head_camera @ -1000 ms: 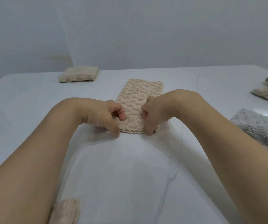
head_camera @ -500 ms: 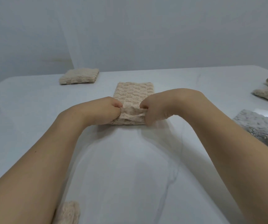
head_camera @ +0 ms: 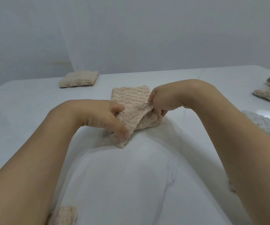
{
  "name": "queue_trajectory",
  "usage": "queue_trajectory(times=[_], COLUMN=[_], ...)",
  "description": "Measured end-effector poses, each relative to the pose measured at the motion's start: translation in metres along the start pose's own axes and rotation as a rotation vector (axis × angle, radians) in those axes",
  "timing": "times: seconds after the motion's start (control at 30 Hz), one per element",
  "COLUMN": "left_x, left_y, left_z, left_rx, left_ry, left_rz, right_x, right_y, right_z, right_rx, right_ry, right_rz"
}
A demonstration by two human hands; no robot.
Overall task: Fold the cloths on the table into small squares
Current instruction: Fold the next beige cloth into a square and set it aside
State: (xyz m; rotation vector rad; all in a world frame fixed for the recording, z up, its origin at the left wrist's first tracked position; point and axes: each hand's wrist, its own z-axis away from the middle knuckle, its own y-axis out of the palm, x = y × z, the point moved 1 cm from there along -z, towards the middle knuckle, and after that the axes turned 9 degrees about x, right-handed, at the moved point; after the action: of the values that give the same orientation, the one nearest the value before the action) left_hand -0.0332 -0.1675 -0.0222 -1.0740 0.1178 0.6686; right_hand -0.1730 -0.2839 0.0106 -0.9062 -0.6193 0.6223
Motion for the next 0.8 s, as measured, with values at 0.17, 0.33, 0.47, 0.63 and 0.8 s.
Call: queue_trajectory(times=[0.17,0.33,0.47,0.63,0.8], left_x=[-0.013,-0.013,-0.010,-0.011,-0.008], left_y=[-0.002,0.001,-0.001,-0.001,-0.003], left_z=[0.003,-0.006,-0.011,0.003,0.009], left_rx=[-0.108,-0.246,-0.386,0.135,0.277], left_ry=[-0.036,0.034,0.075,0.218,0.234], left_rz=[-0.103,-0.059,-0.069,0.304,0.434], right_x=[-0.012,-0.016,-0.017,-0.021,-0.024], right_y=[-0.001,-0.001,-0.003,-0.007,-0.015], right_z=[-0.015,-0.019,-0.019,0.000,0.007], right_rx=[-0.056,-0.089,-0.079,0.274,0.291], right_ry=[-0.030,-0.031,-0.030,-0.052,-0.089], right_rz=[-0.147,-0.127,-0.117,-0.136,-0.138])
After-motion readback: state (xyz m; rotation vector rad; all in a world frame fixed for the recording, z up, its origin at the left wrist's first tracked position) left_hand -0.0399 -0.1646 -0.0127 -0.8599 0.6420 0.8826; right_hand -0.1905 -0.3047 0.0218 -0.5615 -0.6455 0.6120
